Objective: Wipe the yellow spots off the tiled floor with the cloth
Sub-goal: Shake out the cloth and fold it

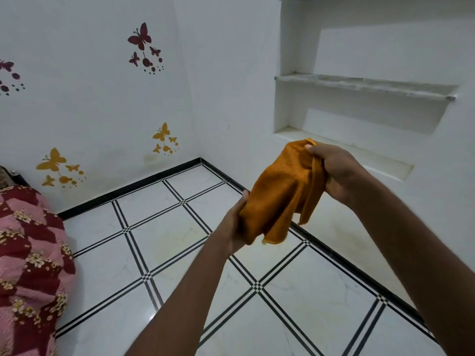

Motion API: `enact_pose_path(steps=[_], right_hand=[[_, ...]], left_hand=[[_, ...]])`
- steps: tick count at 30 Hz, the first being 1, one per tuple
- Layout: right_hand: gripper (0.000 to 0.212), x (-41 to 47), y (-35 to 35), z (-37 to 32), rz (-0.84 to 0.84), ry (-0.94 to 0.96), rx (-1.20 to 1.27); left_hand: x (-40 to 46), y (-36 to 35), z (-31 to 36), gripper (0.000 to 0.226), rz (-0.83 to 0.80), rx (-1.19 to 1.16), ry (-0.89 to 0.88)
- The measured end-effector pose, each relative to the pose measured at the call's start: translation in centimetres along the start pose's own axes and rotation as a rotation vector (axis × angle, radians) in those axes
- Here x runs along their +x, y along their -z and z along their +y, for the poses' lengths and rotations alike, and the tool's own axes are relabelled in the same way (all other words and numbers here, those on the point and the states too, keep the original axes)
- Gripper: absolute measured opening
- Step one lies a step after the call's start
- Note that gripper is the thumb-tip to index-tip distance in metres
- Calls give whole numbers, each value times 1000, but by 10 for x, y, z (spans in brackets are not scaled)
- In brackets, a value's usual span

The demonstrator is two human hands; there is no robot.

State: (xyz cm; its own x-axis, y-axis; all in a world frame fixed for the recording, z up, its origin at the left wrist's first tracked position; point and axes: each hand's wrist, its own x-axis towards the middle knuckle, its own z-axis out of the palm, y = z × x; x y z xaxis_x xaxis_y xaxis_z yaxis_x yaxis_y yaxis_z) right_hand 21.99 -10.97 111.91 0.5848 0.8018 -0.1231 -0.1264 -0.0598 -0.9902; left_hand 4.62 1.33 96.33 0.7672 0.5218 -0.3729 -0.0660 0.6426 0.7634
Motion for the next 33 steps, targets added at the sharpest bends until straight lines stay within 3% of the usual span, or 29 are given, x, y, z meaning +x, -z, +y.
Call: enact_pose_path(steps=[3, 6, 8, 10, 12, 14, 17, 20, 26, 29, 33], right_hand=[[25, -15, 9, -2, 43, 43, -63], [25, -28, 13, 2, 90, 70, -168], [28, -39, 12, 6, 104, 53, -193], [39, -53, 7, 8, 103, 32, -166], [46, -66, 0, 8, 82, 29, -92], [46, -77, -7, 8, 60, 39, -43], [47, -87, -9, 8, 89, 48, -76], [49, -92, 2, 11, 125, 51, -219], [31, -92, 30, 24, 182, 62, -399], [20, -85, 38, 29, 212, 66, -517], [35, -70, 49, 28, 245, 44, -628]], left_hand=[[-29, -7, 20, 38, 56, 175, -97], [-53, -1, 34, 27, 114, 379, -125], [-65, 6, 39, 28, 103, 426, -131], [-77, 14, 36, 36, 49, 292, -162], [-82, 22, 17, 61, 19, 82, -139], [-90, 24, -12, 76, -22, 48, -22], [-105, 14, -37, 58, -16, 188, 81], [-117, 13, -27, 55, 131, 265, 19], [-131, 18, 11, 58, 334, 362, -164], [-137, 12, 21, 43, 353, 366, -264], [-144, -2, 35, 22, 410, 466, -396]])
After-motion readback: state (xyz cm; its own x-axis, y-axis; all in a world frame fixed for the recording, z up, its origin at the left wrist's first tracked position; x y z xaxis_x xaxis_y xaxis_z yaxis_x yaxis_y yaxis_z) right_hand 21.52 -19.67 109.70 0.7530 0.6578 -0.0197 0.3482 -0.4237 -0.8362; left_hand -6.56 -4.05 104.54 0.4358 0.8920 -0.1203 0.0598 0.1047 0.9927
